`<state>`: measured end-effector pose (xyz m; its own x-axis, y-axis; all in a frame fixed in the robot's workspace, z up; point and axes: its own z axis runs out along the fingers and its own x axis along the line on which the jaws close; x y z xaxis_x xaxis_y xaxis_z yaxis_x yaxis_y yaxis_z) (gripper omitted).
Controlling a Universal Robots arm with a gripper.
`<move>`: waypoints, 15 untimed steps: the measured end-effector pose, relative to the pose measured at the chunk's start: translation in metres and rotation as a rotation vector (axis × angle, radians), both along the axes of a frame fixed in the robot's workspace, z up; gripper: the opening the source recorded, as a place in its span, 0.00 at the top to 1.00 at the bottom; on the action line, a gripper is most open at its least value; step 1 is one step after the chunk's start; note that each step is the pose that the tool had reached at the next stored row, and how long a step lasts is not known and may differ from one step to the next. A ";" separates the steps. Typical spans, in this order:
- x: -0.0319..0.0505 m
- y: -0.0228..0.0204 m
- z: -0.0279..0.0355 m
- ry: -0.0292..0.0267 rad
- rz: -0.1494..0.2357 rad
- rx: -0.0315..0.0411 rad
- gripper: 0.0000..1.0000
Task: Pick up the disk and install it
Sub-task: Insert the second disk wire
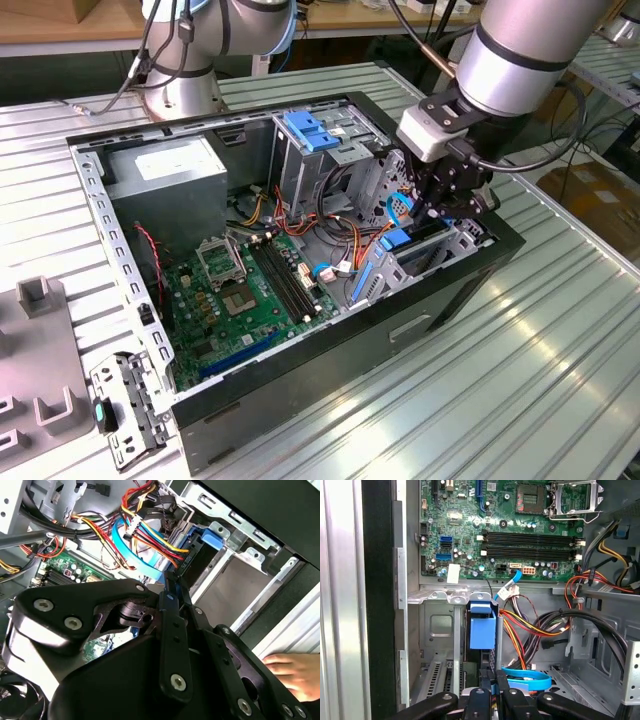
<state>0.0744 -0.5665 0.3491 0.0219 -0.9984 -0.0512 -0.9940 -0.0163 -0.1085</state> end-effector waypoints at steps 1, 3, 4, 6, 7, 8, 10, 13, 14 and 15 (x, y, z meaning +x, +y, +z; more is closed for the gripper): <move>0.0000 0.0000 0.0000 0.0000 0.000 0.0002 0.84; 0.0000 0.0000 -0.0005 0.0000 0.000 0.0005 0.84; 0.0000 0.0000 -0.0006 0.0000 0.000 0.0008 0.84; 0.0000 -0.0010 -0.0010 0.0000 0.000 0.0136 0.84; 0.0000 -0.0013 -0.0012 0.0000 0.000 0.0152 0.84; 0.0000 -0.0015 -0.0012 0.0000 0.000 0.0152 0.84; 0.0000 -0.0017 -0.0012 0.0000 0.000 0.0152 0.84; 0.0000 -0.0033 -0.0014 0.0000 0.000 0.0152 0.84; 0.0000 -0.0036 -0.0016 0.0000 0.000 0.0151 0.84; 0.0000 -0.0038 -0.0019 0.0000 0.000 0.0152 0.84</move>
<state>0.0744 -0.5703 0.3472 0.0219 -0.9976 -0.0664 -0.9940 -0.0146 -0.1087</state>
